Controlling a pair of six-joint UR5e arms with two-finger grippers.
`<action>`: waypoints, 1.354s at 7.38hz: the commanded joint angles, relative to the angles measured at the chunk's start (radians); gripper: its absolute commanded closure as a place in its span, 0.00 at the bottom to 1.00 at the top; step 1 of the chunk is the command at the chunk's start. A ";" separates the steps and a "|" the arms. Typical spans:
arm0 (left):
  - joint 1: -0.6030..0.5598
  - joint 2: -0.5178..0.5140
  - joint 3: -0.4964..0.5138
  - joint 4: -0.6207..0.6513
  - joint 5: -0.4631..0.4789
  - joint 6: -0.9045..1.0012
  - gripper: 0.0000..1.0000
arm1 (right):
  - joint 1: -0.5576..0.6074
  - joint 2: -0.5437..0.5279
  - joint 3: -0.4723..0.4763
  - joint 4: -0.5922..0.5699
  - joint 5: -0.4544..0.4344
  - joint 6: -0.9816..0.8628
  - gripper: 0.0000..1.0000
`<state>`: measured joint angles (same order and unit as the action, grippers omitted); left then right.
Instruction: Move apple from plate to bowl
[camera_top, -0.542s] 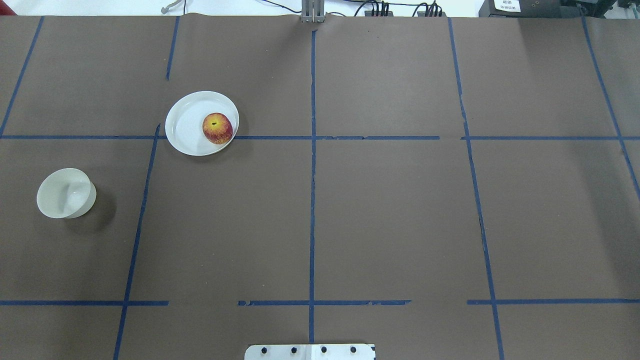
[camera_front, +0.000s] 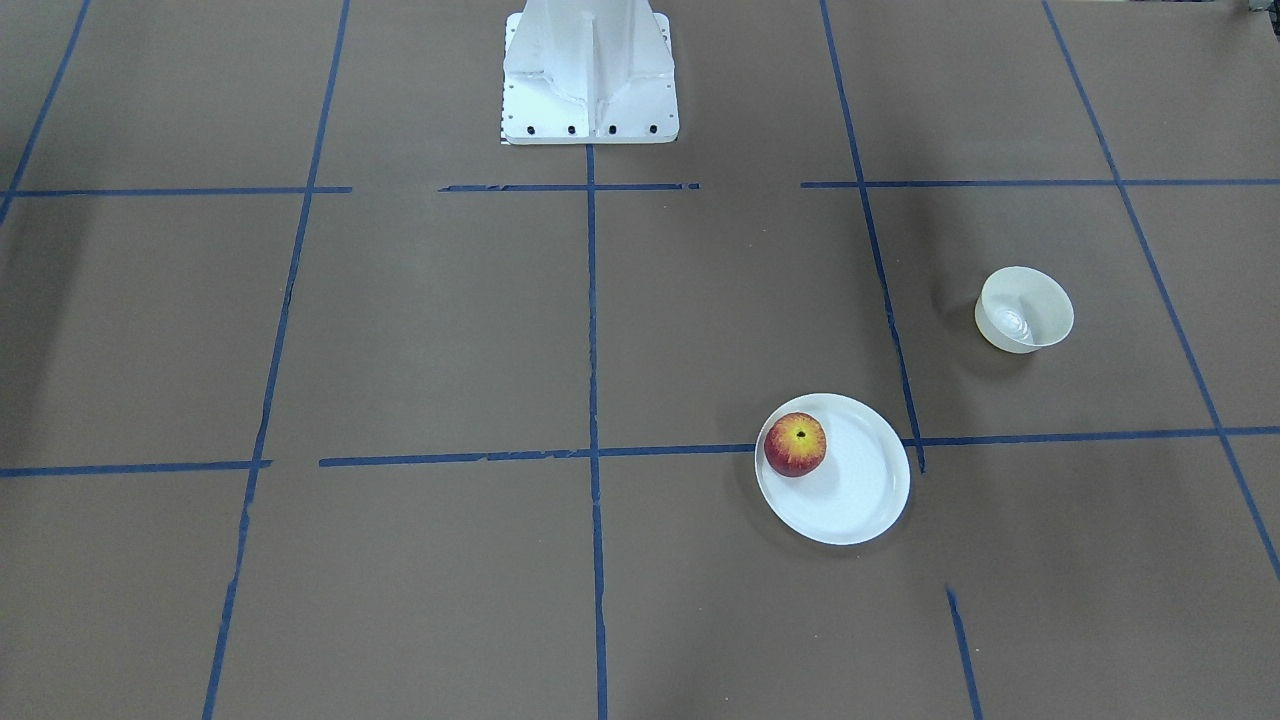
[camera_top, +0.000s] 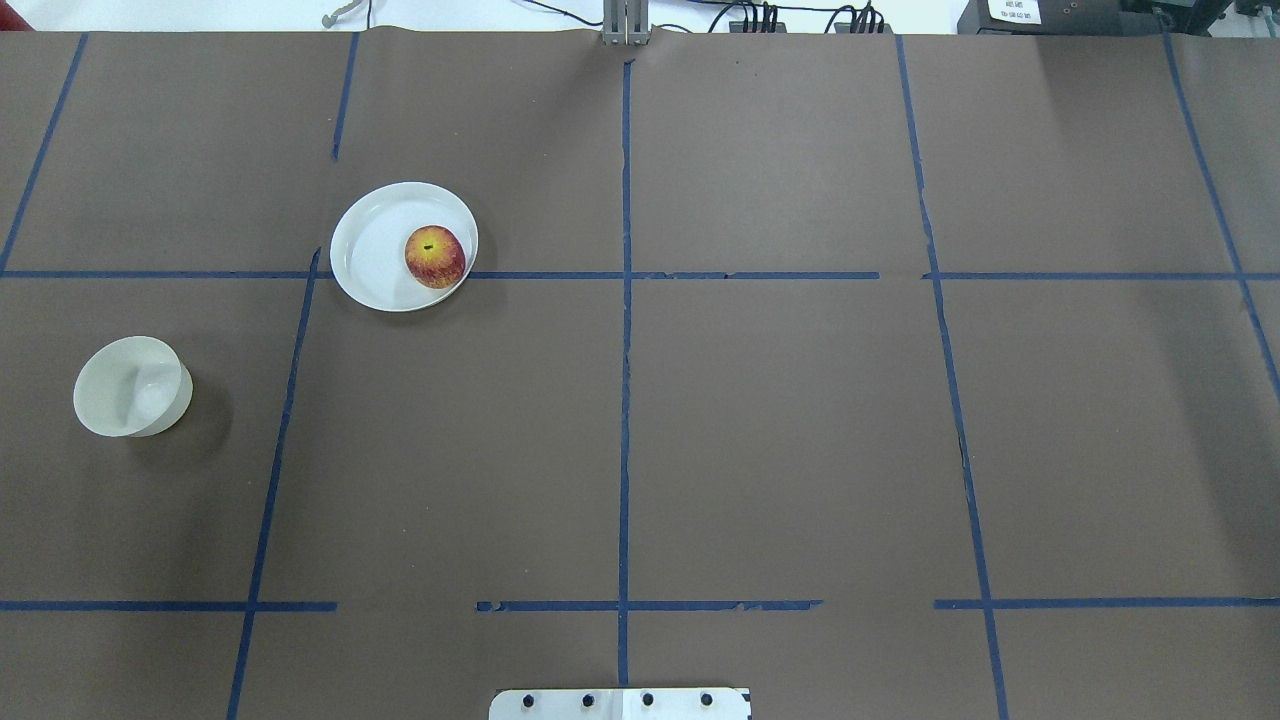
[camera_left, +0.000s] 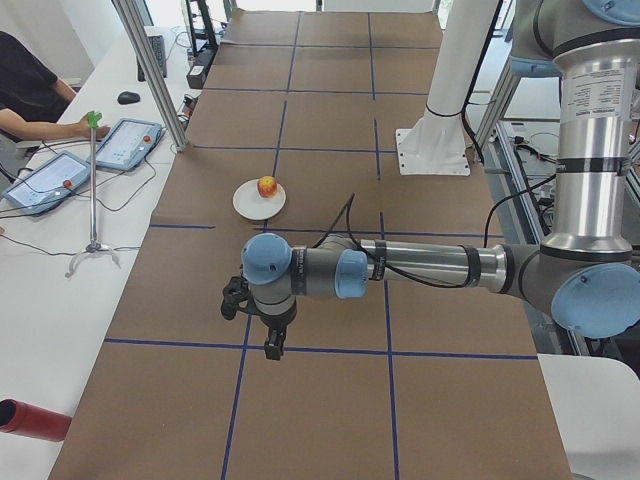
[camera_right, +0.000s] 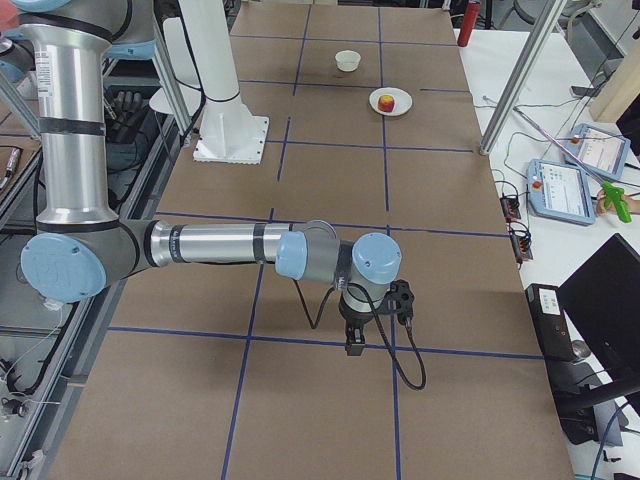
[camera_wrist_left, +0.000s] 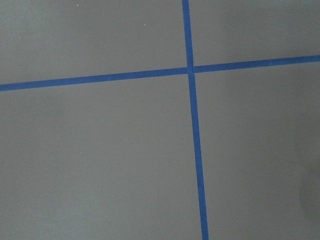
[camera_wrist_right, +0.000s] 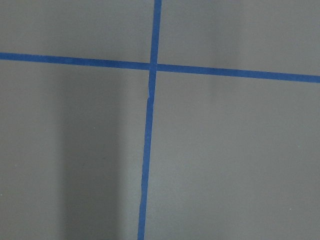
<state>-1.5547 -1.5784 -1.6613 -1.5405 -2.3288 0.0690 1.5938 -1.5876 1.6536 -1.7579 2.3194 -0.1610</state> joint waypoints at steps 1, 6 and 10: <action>0.092 -0.113 -0.046 0.014 0.011 -0.169 0.00 | 0.000 0.000 0.000 0.000 0.000 0.000 0.00; 0.472 -0.357 -0.161 0.014 0.130 -0.622 0.00 | 0.000 0.000 0.000 0.000 0.000 0.000 0.00; 0.626 -0.470 -0.066 -0.013 0.184 -0.795 0.00 | 0.000 0.000 0.000 0.000 0.000 0.000 0.00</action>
<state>-0.9906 -2.0034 -1.7662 -1.5398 -2.1493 -0.6173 1.5938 -1.5877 1.6536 -1.7579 2.3194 -0.1611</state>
